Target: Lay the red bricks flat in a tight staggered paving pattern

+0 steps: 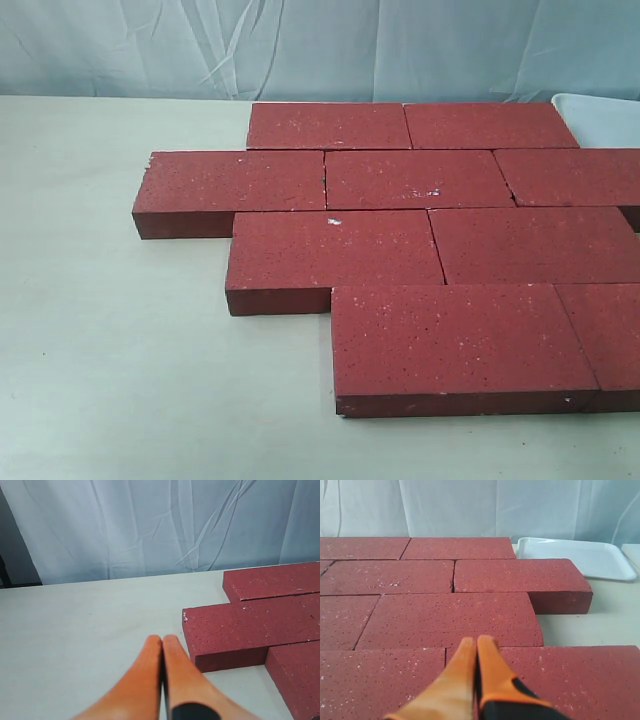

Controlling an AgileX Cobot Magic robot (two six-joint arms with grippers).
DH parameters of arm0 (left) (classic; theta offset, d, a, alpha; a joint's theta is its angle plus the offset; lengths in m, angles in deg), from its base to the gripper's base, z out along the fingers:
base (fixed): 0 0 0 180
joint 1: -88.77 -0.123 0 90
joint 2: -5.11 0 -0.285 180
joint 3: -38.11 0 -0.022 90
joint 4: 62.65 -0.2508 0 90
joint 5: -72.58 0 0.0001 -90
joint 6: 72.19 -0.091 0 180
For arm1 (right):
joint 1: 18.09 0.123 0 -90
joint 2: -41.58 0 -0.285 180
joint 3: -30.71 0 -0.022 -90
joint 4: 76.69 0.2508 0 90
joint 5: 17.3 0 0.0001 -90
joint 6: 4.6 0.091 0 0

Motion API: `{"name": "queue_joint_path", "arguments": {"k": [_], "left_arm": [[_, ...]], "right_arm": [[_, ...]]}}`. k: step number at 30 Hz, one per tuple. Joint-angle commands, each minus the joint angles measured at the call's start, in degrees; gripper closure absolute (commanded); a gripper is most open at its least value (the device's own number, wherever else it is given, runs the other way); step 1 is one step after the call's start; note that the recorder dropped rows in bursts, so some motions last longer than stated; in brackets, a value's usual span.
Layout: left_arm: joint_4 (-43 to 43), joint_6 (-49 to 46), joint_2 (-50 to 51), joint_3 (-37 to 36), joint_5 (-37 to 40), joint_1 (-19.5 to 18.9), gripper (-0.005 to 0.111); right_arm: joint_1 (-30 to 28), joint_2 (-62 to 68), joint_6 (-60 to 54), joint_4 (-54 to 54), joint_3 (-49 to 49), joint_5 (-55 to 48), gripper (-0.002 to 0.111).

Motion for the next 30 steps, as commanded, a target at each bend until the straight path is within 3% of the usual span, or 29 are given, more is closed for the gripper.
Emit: {"name": "queue_joint_path", "arguments": {"k": [1, 30], "left_arm": [[0.12, 0.26, -0.47, -0.28, -0.47, 0.22, 0.107], [0.0, 0.26, -0.47, -0.28, -0.49, 0.22, 0.107]], "right_arm": [[-0.31, -0.38, 0.03, 0.04, -1.35, 0.96, 0.109], [-0.31, -0.38, 0.11, 1.34, -3.88, 3.05, 0.109]]}}
